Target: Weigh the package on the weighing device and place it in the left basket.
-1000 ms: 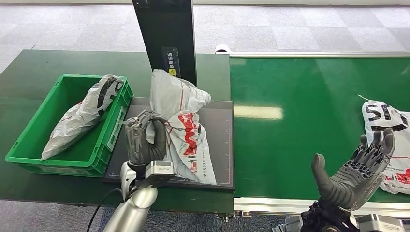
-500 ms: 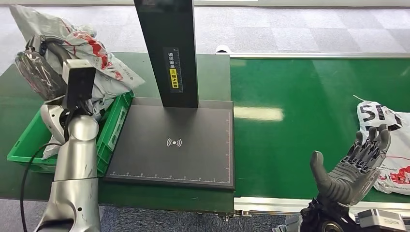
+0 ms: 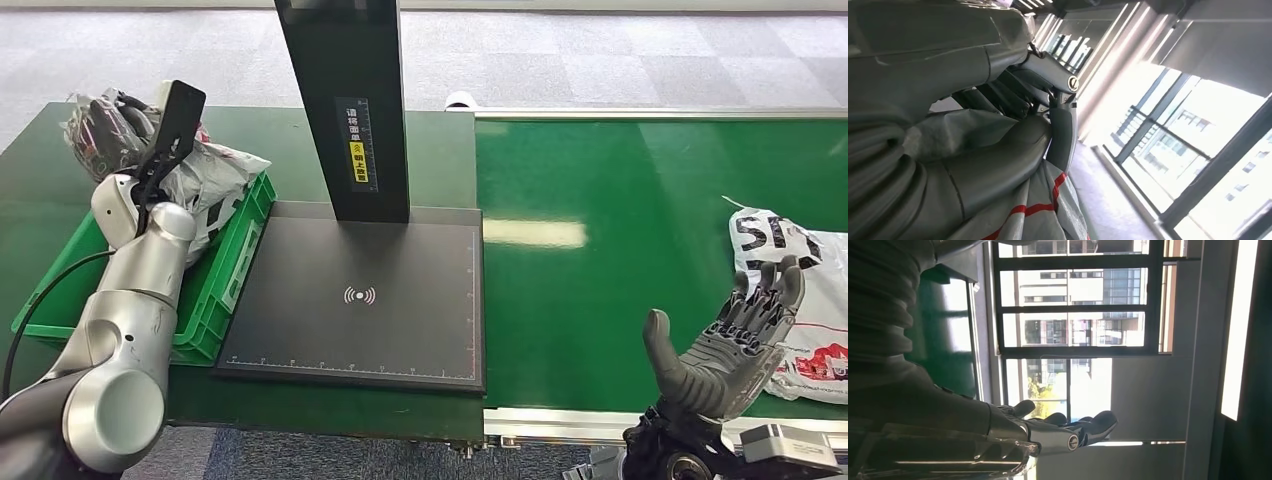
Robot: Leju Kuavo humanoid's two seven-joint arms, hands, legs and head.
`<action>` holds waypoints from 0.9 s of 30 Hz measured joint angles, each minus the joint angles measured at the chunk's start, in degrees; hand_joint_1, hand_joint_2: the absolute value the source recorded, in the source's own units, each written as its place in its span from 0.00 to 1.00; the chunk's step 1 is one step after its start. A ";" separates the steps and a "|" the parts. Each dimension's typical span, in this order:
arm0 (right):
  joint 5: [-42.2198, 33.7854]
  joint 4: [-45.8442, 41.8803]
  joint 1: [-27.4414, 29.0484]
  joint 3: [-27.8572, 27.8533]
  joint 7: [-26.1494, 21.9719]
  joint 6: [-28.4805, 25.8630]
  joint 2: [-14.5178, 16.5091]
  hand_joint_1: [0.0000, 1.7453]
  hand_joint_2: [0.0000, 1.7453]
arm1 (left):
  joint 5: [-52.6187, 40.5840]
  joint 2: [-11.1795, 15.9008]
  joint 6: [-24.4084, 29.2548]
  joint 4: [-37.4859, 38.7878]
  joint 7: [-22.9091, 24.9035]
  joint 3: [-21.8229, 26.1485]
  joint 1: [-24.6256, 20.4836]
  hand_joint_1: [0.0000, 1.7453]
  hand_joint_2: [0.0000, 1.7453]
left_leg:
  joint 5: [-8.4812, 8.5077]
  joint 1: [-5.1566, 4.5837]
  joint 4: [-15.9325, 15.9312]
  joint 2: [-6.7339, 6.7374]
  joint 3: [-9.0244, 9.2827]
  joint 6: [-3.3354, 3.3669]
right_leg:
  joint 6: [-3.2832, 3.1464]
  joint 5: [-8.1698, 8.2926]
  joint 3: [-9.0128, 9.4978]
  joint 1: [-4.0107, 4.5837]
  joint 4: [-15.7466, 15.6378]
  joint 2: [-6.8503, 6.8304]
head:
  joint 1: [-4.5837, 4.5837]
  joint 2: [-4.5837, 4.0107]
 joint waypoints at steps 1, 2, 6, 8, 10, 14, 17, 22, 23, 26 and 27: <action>-0.04 0.08 0.01 -0.23 0.00 0.22 0.00 0.00 1.00 | -0.88 0.40 -0.12 1.55 1.59 0.21 -0.12 1.00 1.00 | 0.00 0.00 0.00 0.00 -0.01 0.00 | 0.00 0.00 0.00 0.00 0.00 0.00 | 0.01 0.00; -0.06 0.17 0.02 -0.44 0.00 0.44 0.00 0.00 1.00 | -1.94 0.78 -0.25 2.90 3.37 0.35 -0.18 1.00 1.00 | 0.00 0.00 0.00 0.01 -0.01 0.00 | 0.00 0.00 0.00 0.00 0.00 0.00 | 0.00 0.00; -0.06 0.87 -0.02 -0.91 0.00 1.13 -0.04 0.00 1.00 | -6.93 2.54 -0.46 6.64 10.16 0.70 0.12 1.00 1.00 | 0.00 0.00 -0.01 0.02 -0.03 -0.01 | 0.00 0.00 -0.01 0.00 0.00 0.01 | 0.01 0.00; -0.05 1.39 -0.06 -1.05 0.00 1.22 -0.08 0.00 1.00 | -9.24 3.44 -0.72 7.79 12.85 0.82 0.37 1.00 1.00 | 0.00 0.00 -0.01 0.01 -0.03 0.00 | 0.00 0.00 -0.01 0.00 0.00 0.00 | 0.01 0.00; -0.04 1.88 -0.09 -1.15 0.00 1.22 -0.15 0.00 1.00 | -10.69 4.23 -1.11 8.67 14.56 0.86 0.56 1.00 1.00 | 0.00 0.00 -0.01 0.01 -0.03 0.00 | 0.00 0.00 -0.01 0.00 0.00 0.00 | 0.01 0.00; -0.04 2.58 -0.13 -1.25 0.00 1.22 -0.29 0.00 1.00 | -11.73 5.25 -1.64 9.85 15.94 0.85 0.70 1.00 1.00 | 0.00 0.00 -0.01 0.00 -0.03 0.00 | 0.00 0.00 0.01 0.00 0.00 0.00 | 0.01 0.00; -0.05 3.06 -0.21 -1.29 0.00 1.22 -0.36 0.00 1.00 | -14.12 5.95 -3.17 10.48 20.55 0.10 0.70 1.00 1.00 | 0.00 0.00 -0.01 0.01 -0.03 0.00 | 0.00 0.00 0.01 0.00 0.00 0.00 | 0.01 0.00; -0.10 3.78 -0.34 -1.40 0.00 1.19 -0.60 0.00 1.00 | -14.88 7.93 -6.51 11.52 27.72 -4.52 0.73 0.97 1.00 | 0.00 0.00 -0.01 0.00 -0.03 -0.01 | 0.00 0.00 -0.01 0.00 0.00 0.00 | 0.01 0.00; -0.14 3.93 -0.42 -1.42 0.00 1.19 -0.67 0.00 1.00 | -14.54 8.20 -7.19 11.71 27.65 -5.11 0.76 0.72 1.00 | 0.00 0.00 -0.01 0.00 -0.03 -0.01 | -0.01 0.00 -0.01 0.00 0.00 0.00 | 0.01 0.00; -0.28 4.39 -0.55 -1.44 0.00 1.21 -0.97 0.00 1.00 | -11.33 8.38 -8.13 12.04 23.88 -5.44 1.01 0.00 1.00 | 0.00 0.00 -0.01 0.00 -0.03 -0.01 | -0.01 0.00 -0.01 0.00 0.00 -0.01 | 0.01 0.00; -0.32 4.54 -0.55 -1.45 0.00 1.22 -1.08 0.00 1.00 | -8.98 8.30 -7.98 12.09 20.96 -5.04 1.12 0.00 1.00 | 0.00 0.00 -0.01 0.00 -0.03 0.00 | 0.00 0.00 -0.01 0.00 0.00 -0.01 | 0.01 0.00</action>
